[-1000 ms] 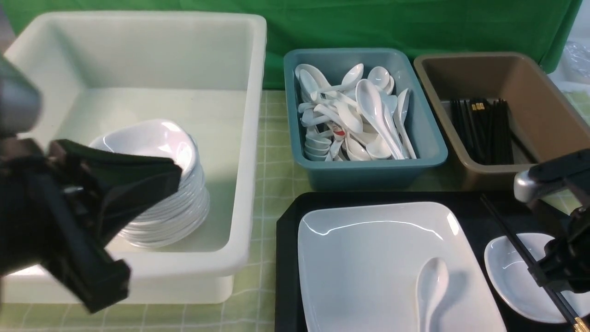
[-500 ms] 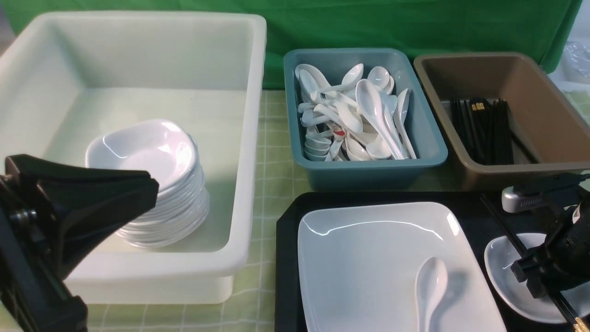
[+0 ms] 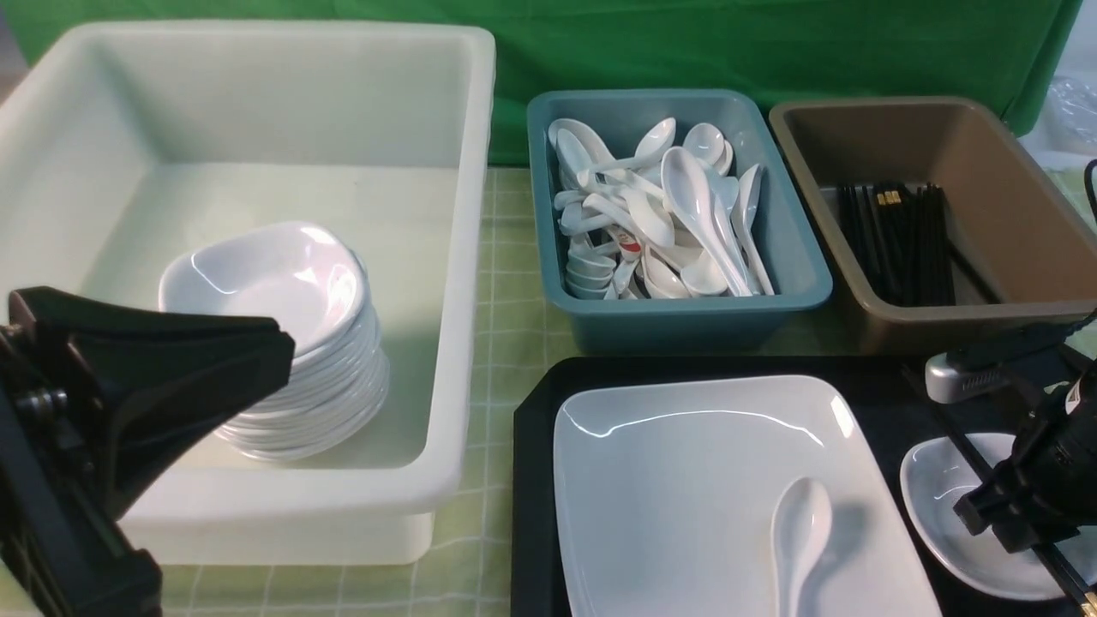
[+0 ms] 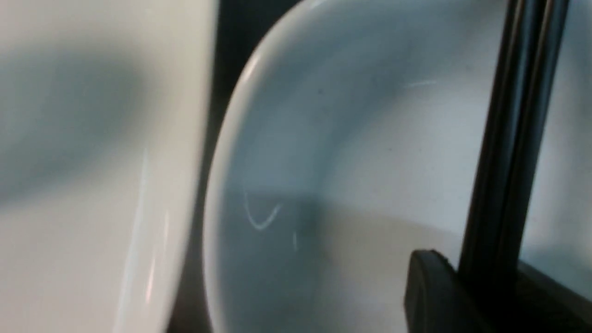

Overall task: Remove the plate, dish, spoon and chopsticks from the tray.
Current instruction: Use the right arm to grab a pair of chopsticks from the plate, then use the right arm to put the chopsticks into the small storage box on the right

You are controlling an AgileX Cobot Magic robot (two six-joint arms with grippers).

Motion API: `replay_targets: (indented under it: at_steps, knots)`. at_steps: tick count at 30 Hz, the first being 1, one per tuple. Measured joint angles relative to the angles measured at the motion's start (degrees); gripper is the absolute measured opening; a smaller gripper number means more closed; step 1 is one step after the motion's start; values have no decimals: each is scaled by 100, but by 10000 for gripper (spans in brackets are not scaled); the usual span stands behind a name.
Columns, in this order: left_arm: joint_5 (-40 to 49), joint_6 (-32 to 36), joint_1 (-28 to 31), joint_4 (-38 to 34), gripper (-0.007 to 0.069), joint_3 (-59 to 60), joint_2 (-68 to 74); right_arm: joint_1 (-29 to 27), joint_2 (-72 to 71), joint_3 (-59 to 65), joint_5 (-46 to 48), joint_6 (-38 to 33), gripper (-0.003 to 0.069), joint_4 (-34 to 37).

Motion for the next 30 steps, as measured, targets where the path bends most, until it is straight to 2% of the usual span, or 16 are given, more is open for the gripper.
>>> replay_targets:
  at_steps: [6, 10, 13, 16, 20, 27, 28, 30]
  knots:
    - [-494, 0, 0, 0, 9, 0, 0, 607, -913, -5, 796, -1130, 142, 361]
    - [-1025, 0, 0, 0, 9, 0, 0, 856, -1337, -154, 549, -1253, 142, 809]
    - [-1354, 0, 0, 0, 9, 0, 0, 729, -1396, -628, -425, -1166, 142, 1513]
    - [-1438, 0, 0, -5, 9, 0, 0, 350, -1062, -1247, -1605, -1026, 142, 2204]
    - [-1368, 0, 0, -5, 9, 0, 0, -147, -47, -2069, -3070, -840, 142, 2637]
    - [-953, 0, 0, -17, 9, 0, 0, -442, 1590, -3068, -3279, -715, 151, 2710]
    - [-916, 9, 0, -19, 9, 0, 0, -461, 1766, -3140, -3206, -715, 165, 2710]
    - [-881, 9, 0, -19, 9, 0, 0, -474, 1981, -3192, -2958, -714, 262, 2705]
